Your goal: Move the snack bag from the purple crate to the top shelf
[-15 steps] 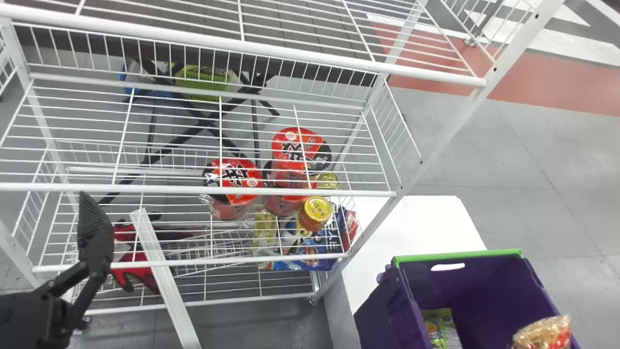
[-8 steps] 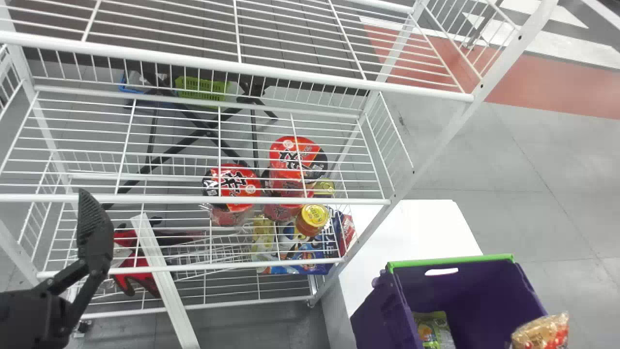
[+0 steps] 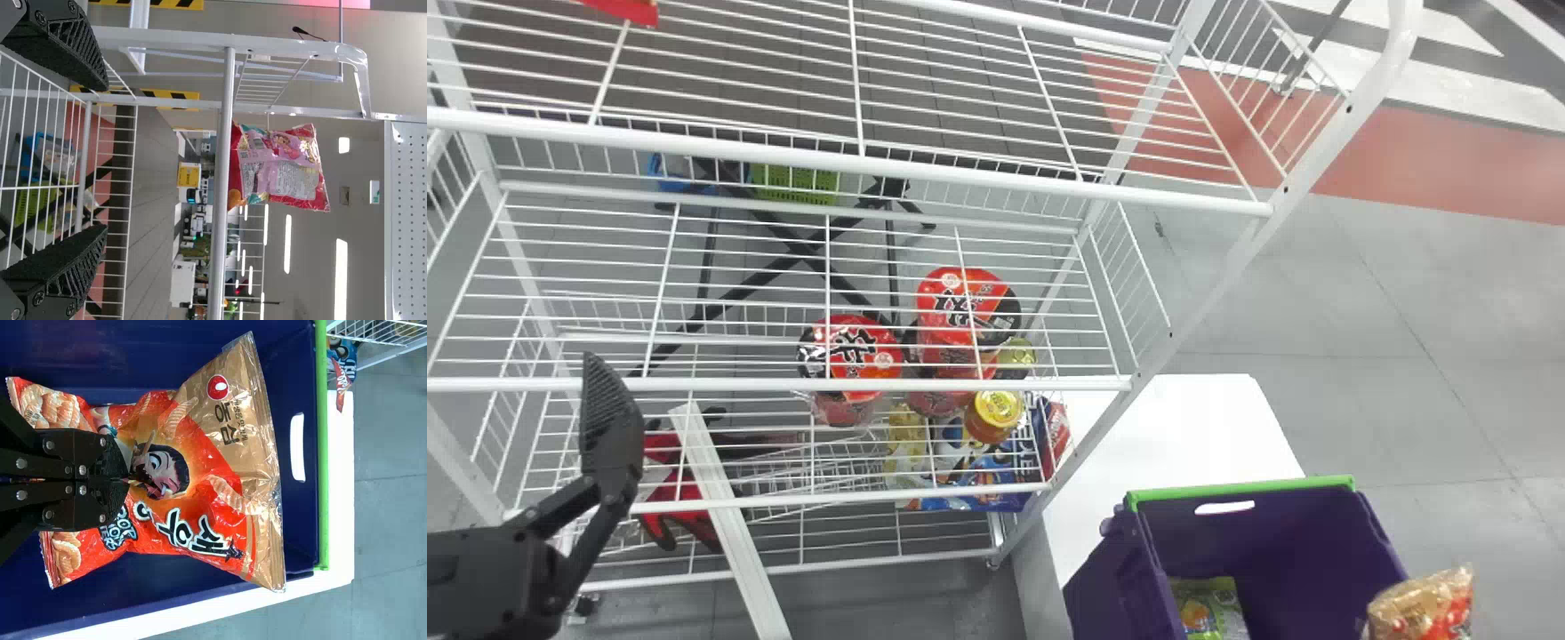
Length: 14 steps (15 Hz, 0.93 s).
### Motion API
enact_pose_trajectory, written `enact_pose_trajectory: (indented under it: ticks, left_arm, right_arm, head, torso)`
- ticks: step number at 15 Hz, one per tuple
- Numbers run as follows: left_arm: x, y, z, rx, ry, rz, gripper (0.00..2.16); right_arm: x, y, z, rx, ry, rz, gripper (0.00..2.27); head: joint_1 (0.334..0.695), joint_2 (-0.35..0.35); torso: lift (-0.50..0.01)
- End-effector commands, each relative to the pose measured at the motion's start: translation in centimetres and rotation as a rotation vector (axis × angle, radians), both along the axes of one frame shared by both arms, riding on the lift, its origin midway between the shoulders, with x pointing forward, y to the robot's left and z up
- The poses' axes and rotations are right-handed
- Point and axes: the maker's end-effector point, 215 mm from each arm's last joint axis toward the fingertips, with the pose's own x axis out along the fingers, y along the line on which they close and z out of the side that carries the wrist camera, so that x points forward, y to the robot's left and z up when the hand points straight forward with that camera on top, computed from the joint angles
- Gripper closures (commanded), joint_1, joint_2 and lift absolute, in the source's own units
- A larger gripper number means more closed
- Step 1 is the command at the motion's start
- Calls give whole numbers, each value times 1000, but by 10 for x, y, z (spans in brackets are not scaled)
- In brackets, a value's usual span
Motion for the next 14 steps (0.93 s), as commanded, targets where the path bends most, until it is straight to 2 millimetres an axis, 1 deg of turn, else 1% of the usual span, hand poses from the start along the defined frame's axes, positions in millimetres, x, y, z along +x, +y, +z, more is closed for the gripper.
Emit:
enact_pose_trajectory:
  ticks: [1, 7, 11, 14]
  left_arm:
    - [0, 0, 0, 1, 0, 0, 66]
    - [-2, -1, 2, 3, 1, -3, 66]
    - [-2, -1, -4, 14, 16, -3, 66]
    - [-2, -1, -5, 14, 18, -2, 66]
  right_arm:
    - [1, 1, -1, 0, -1, 3, 1656]
    - [5, 1, 1, -3, -8, 9, 1656]
    - [8, -1, 3, -11, -17, 20, 1656]
    - [15, 2, 3, -12, -27, 38, 1656]
  head:
    - [695, -350]
    - [695, -350]
    - [695, -350]
    - [695, -350]
  torso:
    - [-271]
    - [-247]
    - [-231]
    - [-220]
